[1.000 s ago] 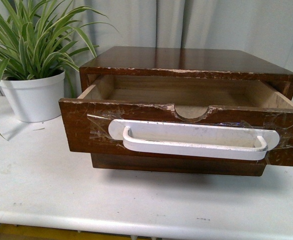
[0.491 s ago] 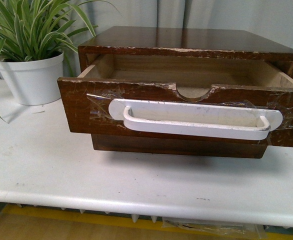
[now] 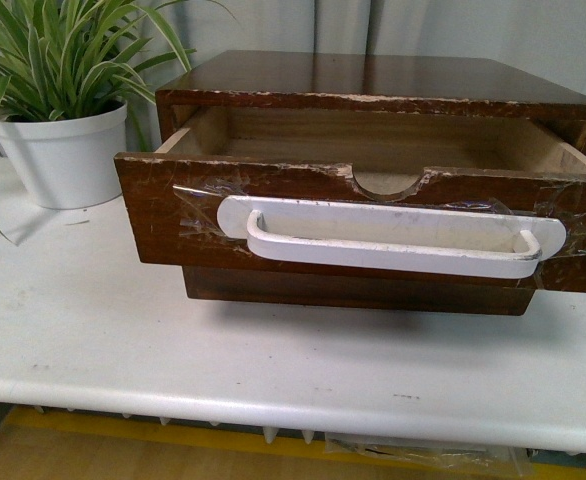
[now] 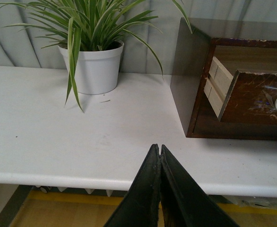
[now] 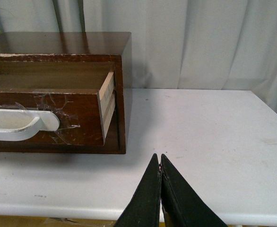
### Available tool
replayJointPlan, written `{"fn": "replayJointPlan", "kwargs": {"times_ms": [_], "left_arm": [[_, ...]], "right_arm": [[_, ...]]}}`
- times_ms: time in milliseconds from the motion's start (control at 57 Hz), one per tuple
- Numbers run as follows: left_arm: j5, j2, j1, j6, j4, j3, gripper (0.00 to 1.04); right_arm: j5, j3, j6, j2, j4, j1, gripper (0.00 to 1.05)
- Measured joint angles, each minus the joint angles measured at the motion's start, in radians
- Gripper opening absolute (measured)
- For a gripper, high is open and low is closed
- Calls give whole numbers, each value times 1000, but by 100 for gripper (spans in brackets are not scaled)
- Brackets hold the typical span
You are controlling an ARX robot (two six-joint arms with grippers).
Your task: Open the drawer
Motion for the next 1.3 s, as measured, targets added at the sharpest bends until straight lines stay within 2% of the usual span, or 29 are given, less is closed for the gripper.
{"fn": "replayJointPlan", "kwargs": {"times_ms": [404,439,982,1018,1298], "left_arm": [[0,0,0,0,0,0,4],[0,0,0,-2,0,0,8],[0,0,0,-2,0,0,100],[0,0,0,-2,0,0,100],[0,0,0,-3,0,0,99]], "right_arm": [[2,-41,0,-40,6,0,1],[2,-41,0,-40,6,0,2],[2,-41,1,-40,6,0,94],[2,-41,1,-40,6,0,98],[2,-41,2,-40,6,0,96]]}}
